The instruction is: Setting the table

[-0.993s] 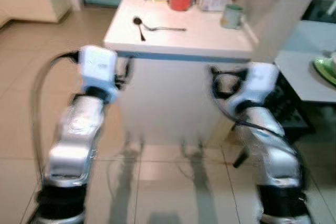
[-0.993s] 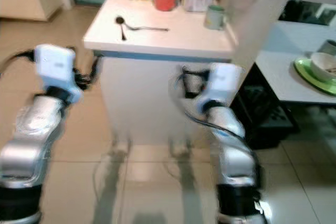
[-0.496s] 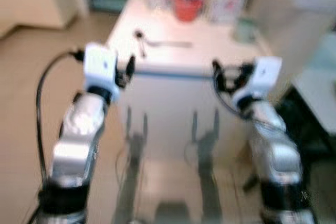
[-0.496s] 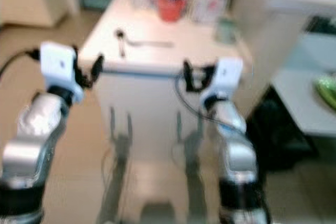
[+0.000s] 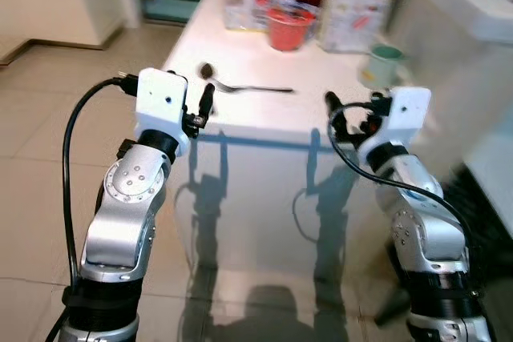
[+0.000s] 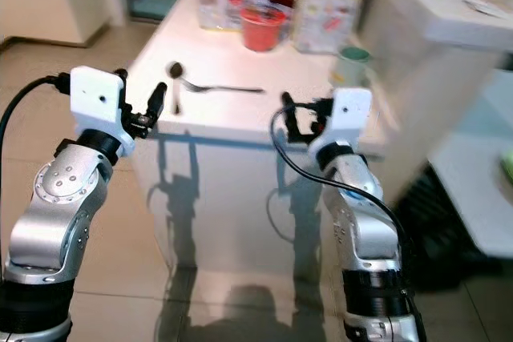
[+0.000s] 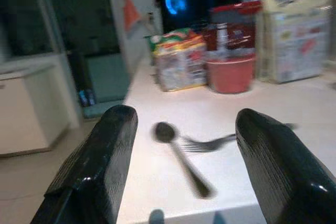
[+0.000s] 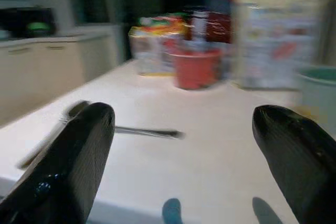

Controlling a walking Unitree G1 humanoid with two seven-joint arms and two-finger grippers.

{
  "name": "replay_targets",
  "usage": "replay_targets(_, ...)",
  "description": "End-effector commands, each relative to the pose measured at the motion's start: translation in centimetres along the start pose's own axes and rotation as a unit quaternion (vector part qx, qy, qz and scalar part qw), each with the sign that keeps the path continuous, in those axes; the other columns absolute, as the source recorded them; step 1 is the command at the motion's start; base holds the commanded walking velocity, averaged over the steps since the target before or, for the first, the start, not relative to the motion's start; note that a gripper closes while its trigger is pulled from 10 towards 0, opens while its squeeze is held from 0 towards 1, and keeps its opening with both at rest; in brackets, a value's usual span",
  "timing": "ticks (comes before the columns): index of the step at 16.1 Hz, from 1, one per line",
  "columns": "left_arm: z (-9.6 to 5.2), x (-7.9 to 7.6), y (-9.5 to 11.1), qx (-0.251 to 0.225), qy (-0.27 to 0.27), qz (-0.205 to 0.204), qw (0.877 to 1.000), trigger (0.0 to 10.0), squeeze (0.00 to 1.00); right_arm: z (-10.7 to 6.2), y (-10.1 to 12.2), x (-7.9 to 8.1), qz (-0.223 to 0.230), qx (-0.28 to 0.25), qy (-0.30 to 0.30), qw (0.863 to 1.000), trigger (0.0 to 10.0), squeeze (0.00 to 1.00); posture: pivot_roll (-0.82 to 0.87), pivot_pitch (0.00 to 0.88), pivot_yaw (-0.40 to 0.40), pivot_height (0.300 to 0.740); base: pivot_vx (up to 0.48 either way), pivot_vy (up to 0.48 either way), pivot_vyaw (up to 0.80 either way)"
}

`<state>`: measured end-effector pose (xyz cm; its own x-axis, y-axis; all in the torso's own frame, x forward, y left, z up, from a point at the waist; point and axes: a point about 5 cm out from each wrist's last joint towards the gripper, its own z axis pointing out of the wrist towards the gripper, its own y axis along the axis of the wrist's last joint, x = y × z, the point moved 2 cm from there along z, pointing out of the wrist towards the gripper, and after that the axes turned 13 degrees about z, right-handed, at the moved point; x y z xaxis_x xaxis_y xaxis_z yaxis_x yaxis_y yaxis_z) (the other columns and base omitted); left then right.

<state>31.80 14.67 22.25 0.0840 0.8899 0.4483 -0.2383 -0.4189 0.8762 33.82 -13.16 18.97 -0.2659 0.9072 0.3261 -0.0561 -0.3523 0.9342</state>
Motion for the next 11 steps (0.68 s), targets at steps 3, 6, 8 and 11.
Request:
replay_targets(3,0.1,0.47,-0.27,0.004,0.007,0.01,1.0,10.0,0.0,0.21,0.2,-0.23,-0.011,0.007,0.014,1.0,10.0,0.0,0.07,0.0,-0.072,0.74,0.435,0.0,0.0)
replay_targets(6,0.05,0.48,-0.26,0.007,0.005,0.013,1.0,10.0,0.0,0.27,0.39,-0.69,-0.015,0.016,0.03,0.999,10.0,0.0,0.07,0.0,-0.072,0.74,0.429,0.0,0.0)
replay_targets(8,0.02,0.77,-0.76,0.017,0.01,0.023,1.0,10.0,0.0,0.47,0.4,-0.53,-0.039,0.036,0.07,0.996,10.0,0.0,0.07,0.0,-0.073,0.74,0.165,0.0,0.0)
replay_targets(11,-0.27,1.12,-0.48,0.015,0.014,0.024,1.0,10.0,0.0,0.86,0.59,-0.89,-0.046,0.047,0.101,0.993,10.0,0.0,0.08,0.0,-0.078,0.74,0.0,0.0,0.0)
